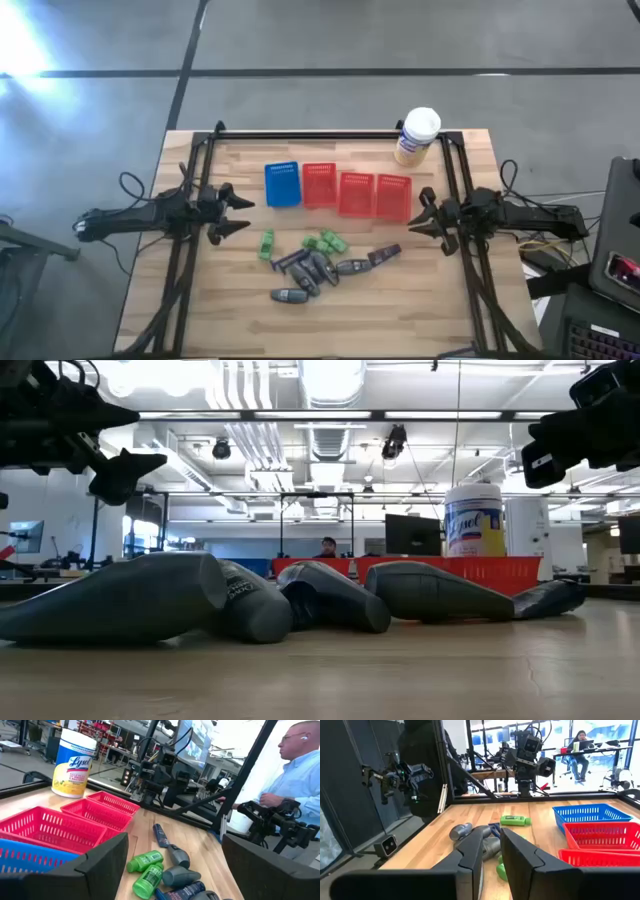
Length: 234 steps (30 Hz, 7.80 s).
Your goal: Pick & Place Travel size toiletries
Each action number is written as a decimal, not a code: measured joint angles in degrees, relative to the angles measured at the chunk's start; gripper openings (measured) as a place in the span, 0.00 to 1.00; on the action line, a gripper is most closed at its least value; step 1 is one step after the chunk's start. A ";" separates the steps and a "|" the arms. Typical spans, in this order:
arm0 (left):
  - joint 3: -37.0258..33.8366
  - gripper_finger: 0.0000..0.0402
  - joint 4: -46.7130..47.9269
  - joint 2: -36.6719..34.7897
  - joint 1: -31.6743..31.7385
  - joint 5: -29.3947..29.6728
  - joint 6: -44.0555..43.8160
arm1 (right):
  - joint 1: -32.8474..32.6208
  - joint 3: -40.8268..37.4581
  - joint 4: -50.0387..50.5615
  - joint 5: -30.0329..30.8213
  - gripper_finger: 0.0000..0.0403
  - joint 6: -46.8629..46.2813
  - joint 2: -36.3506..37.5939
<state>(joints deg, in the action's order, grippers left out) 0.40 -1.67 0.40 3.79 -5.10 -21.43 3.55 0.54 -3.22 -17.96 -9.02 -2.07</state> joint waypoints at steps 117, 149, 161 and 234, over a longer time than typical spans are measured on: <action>0.00 0.81 -0.01 0.01 0.02 0.00 -0.01 | 0.01 0.00 0.00 0.01 0.30 0.00 0.00; 0.00 0.81 0.00 0.00 0.00 0.02 0.00 | 0.01 0.00 0.00 0.02 0.11 0.00 0.00; 0.00 0.81 0.00 0.00 0.00 0.00 -0.02 | 0.00 -0.02 0.00 0.02 0.17 0.00 0.00; 0.01 0.81 -0.02 0.51 0.02 0.00 0.00 | -4.87 6.53 -6.31 4.36 0.41 -52.99 -20.92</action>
<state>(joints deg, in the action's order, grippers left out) 0.41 -1.69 0.92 3.81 -5.10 -21.43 -1.32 7.06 -9.54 -13.59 -62.00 -22.98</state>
